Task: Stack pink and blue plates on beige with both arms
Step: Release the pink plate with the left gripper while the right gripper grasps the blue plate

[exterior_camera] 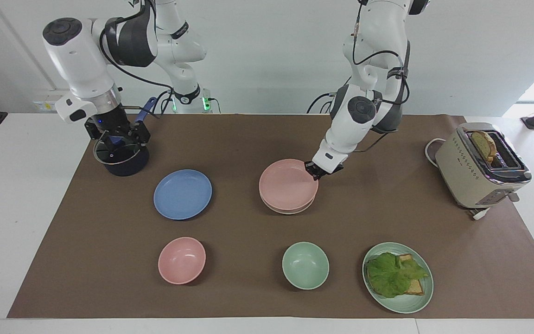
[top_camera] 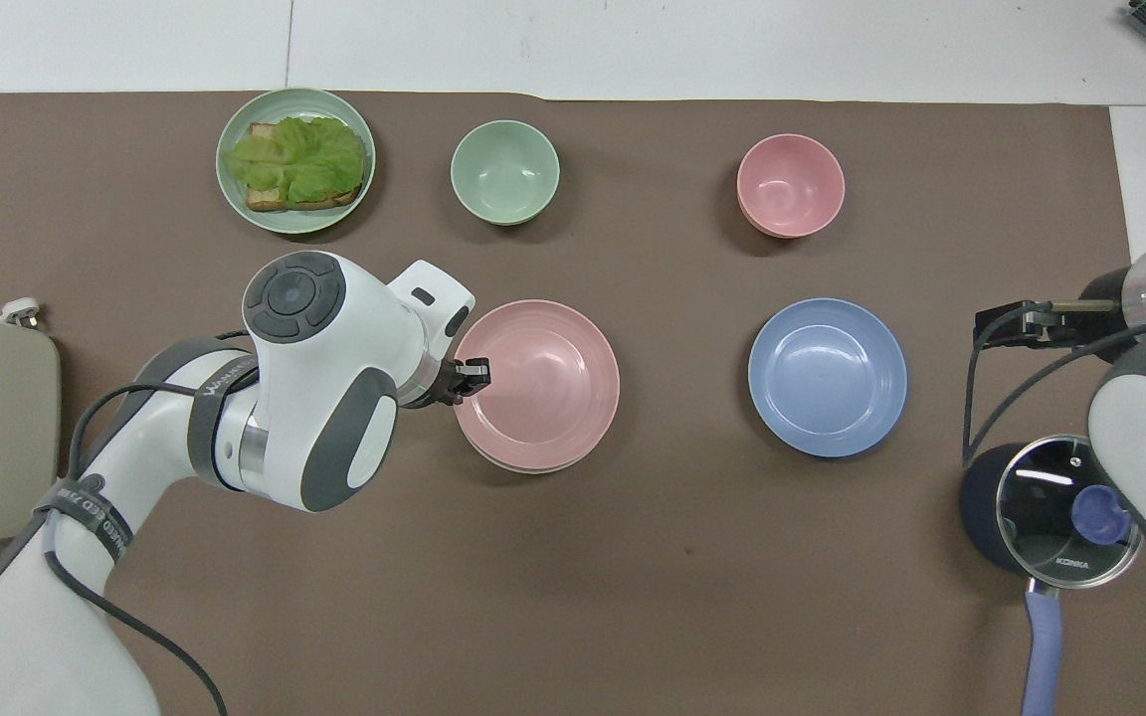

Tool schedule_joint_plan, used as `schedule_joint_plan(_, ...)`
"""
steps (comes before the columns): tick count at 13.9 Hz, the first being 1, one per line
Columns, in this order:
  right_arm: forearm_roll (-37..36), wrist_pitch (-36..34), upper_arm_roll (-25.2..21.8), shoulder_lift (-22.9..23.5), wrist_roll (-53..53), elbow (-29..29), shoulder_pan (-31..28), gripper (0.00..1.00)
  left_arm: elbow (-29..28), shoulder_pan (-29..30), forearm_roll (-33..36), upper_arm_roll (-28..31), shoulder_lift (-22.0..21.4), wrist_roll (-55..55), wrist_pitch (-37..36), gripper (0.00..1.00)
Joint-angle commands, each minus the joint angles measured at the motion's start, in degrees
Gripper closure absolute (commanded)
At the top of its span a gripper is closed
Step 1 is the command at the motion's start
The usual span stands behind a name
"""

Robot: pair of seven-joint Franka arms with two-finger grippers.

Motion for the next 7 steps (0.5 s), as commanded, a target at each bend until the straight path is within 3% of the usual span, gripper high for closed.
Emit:
schedule_joint_plan(1, 2.0, 3.5, 0.3, 3.8, -2.4, -0.2, -0.1, 0.00, -2.1, -1.5, -1.0, 1.0, -0.8, -0.3, 1.6, 1.00)
schedule_joint_plan(2, 2.1, 5.8, 0.3, 5.8, -2.7, -0.5, 0.0, 0.00, -2.1, -1.4, -1.0, 1.0, -0.8, 0.2, 1.6, 1.00)
schedule_joint_plan(3, 2.2, 8.8, 0.5, 6.7, -3.5, -1.4, 0.1, 0.00, -2.1, -1.2, -1.0, 1.0, -0.8, 0.5, 1.7, 0.72)
schedule_joint_plan(4, 2.2, 10.9, 0.7, 7.0, -3.7, -3.0, 0.2, 0.00, -2.1, -1.3, -1.0, 1.0, -0.8, 0.7, 1.6, 0.01)
schedule_joint_plan(7, 2.5, 16.9, 0.7, 8.4, -6.8, -8.0, 0.0, 0.00, -1.9, -1.4, -1.0, 1.1, -0.8, 0.5, 1.5, 0.00)
